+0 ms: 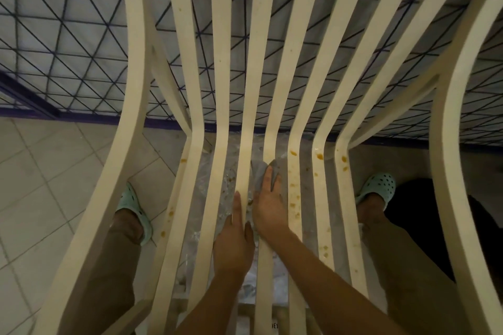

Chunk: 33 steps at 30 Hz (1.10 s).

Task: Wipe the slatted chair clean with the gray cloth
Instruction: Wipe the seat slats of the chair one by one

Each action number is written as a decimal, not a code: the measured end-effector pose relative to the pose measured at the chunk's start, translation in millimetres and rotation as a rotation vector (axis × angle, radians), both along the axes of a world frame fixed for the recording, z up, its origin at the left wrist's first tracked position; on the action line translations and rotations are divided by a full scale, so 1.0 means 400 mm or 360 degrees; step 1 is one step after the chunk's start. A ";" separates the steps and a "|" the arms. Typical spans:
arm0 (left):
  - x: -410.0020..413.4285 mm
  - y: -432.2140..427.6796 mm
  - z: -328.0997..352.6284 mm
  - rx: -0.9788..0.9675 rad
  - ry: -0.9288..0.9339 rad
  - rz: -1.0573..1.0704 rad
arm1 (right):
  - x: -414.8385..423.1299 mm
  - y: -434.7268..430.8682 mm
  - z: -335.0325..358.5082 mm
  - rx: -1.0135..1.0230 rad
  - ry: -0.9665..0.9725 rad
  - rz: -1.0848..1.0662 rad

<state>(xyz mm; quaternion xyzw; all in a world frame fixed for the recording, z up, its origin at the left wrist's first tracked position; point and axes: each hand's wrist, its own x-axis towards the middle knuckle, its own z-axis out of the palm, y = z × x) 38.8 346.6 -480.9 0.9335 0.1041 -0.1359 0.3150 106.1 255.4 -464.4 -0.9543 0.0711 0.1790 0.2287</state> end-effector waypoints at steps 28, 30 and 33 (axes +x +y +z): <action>-0.263 0.011 0.194 -0.0693 -0.0348 -0.0500 | -0.442 -0.109 0.212 0.1822 0.0625 -0.0796; -0.245 0.018 0.218 -0.0592 -0.0382 -0.0609 | -0.456 -0.128 0.245 0.2007 0.0699 -0.0794; -0.218 0.036 0.240 -0.0488 -0.0337 -0.0642 | -0.465 -0.155 0.267 0.1983 0.0724 -0.0649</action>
